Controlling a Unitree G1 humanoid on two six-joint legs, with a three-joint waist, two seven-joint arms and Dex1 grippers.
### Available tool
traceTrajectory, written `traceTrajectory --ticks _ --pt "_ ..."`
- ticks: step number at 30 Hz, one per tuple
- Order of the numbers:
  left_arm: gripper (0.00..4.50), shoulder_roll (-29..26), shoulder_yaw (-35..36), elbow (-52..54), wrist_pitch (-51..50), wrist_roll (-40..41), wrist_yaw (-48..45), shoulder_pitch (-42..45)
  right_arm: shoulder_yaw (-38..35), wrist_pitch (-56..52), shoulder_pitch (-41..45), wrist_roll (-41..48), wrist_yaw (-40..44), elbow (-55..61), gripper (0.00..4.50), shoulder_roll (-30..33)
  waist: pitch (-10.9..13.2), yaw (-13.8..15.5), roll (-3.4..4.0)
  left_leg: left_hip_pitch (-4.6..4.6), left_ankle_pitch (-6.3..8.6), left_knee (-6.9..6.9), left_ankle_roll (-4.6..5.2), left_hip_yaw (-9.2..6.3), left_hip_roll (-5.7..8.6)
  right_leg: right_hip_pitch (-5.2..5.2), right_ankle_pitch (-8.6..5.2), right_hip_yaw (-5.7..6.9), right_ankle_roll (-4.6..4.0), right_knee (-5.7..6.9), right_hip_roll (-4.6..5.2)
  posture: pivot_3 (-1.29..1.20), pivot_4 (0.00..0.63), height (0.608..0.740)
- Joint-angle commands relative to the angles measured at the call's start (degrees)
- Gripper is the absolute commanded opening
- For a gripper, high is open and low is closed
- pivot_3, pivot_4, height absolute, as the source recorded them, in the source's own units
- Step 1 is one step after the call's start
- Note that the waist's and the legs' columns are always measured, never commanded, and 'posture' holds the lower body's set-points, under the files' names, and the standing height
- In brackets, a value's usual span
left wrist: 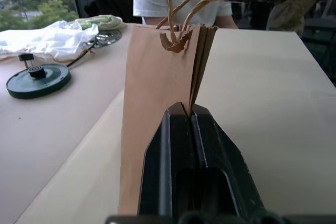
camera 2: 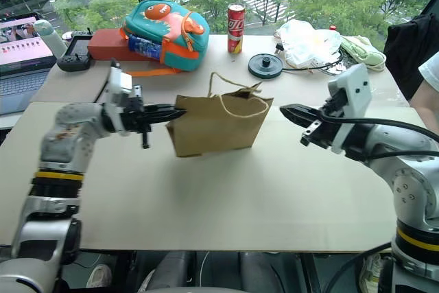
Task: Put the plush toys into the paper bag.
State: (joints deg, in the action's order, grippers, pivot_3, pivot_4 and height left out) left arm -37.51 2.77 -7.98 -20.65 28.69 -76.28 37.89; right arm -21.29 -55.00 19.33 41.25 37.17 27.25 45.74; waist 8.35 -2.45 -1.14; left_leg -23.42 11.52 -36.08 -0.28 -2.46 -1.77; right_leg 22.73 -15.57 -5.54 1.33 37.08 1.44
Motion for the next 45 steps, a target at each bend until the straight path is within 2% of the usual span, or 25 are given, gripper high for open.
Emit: traceTrajectory --ticks 1,7,11,18,30,45 --pt "0.07 -2.21 0.66 5.91 -3.66 3.5 -2.21 -1.62 -2.1 3.15 0.14 -0.76 0.03 -0.42 0.0 1.37 0.01 0.04 0.01 0.05 0.0 0.0 0.0 0.01 0.0 -0.04 -0.01 0.0 0.01 0.0 0.0 0.0 0.15 0.739" --pt "0.07 -1.9 1.61 10.77 -7.75 7.05 -0.71 -3.35 -2.47 4.07 0.98 -0.48 -0.97 -1.1 0.0 1.63 0.02 0.03 0.0 0.23 0.0 -0.07 0.0 0.02 -0.03 -0.24 -0.17 0.01 0.26 0.0 -0.02 0.0 0.15 0.739" --pt "0.07 -2.75 1.14 13.01 -7.52 7.32 -1.86 -7.59 -2.01 3.97 0.74 -0.65 -1.67 -0.64 0.0 1.94 0.02 -0.15 0.01 0.23 0.0 -0.02 0.0 0.06 -0.03 -0.23 -0.15 -0.04 0.22 -0.02 -0.02 0.0 0.15 0.739" --pt "0.07 -5.06 -1.88 5.45 5.35 -0.9 -7.36 -11.99 -1.8 2.97 1.3 0.73 -2.24 0.03 0.0 2.23 0.02 0.02 0.01 0.25 0.0 -0.01 0.0 0.07 -0.04 -0.22 -0.07 -0.04 0.03 -0.02 -0.02 0.0 0.15 0.739" --pt "0.07 -3.28 -2.67 -1.72 10.75 -5.38 -4.5 -7.79 -0.28 2.19 1.39 1.95 -3.09 1.16 0.0 1.81 0.02 0.17 0.01 0.19 0.0 -0.01 0.0 0.08 -0.04 -0.21 -0.08 -0.03 0.03 -0.06 -0.01 0.0 0.15 0.739" --pt "0.07 -3.0 -3.15 1.43 8.57 -3.64 -6.95 -7.23 0.2 2.74 0.93 2.21 -2.8 0.63 0.0 1.95 0.03 0.09 0.01 0.19 0.0 -0.01 0.0 0.08 -0.04 -0.21 -0.08 -0.03 0.04 -0.04 -0.01 0.0 0.15 0.739"
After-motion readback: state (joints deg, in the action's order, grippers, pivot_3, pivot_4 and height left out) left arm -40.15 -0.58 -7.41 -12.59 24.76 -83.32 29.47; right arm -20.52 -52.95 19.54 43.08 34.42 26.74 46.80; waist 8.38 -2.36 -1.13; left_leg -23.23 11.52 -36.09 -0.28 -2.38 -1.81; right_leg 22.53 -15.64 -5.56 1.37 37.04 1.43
